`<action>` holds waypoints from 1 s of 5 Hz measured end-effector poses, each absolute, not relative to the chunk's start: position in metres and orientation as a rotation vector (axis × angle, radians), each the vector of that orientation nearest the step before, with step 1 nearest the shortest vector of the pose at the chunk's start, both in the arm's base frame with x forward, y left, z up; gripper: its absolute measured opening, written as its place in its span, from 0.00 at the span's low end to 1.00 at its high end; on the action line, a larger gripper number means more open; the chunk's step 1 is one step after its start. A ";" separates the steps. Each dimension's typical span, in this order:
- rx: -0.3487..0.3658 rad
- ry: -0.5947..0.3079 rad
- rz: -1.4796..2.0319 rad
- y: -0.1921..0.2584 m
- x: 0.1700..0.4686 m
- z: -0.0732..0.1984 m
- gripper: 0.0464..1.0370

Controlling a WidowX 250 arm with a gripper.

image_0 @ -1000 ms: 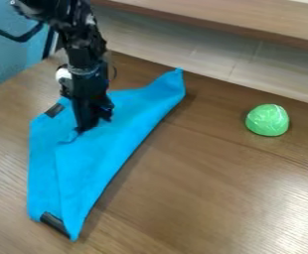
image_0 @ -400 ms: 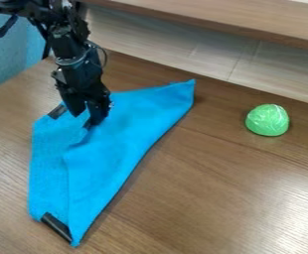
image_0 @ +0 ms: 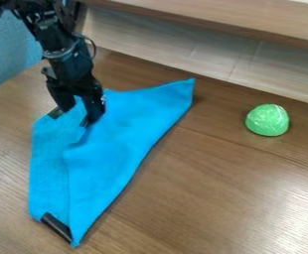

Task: Fold the cloth from bottom right to top left

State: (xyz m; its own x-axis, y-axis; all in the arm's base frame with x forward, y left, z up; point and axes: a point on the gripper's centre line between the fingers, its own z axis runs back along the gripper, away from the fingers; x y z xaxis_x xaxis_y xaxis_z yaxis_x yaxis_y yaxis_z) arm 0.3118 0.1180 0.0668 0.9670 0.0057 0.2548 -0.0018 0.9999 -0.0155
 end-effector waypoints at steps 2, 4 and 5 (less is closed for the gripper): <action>-0.061 -0.296 0.007 0.119 0.313 0.097 0.96; -0.090 -0.314 0.013 0.122 0.311 0.116 0.96; -0.090 -0.311 0.010 0.122 0.311 0.123 0.96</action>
State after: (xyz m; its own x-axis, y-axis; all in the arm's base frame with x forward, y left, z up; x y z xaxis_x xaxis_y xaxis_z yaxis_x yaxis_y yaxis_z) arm 0.3106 0.1222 0.1231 0.9519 0.0237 0.3054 0.0041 0.9959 -0.0900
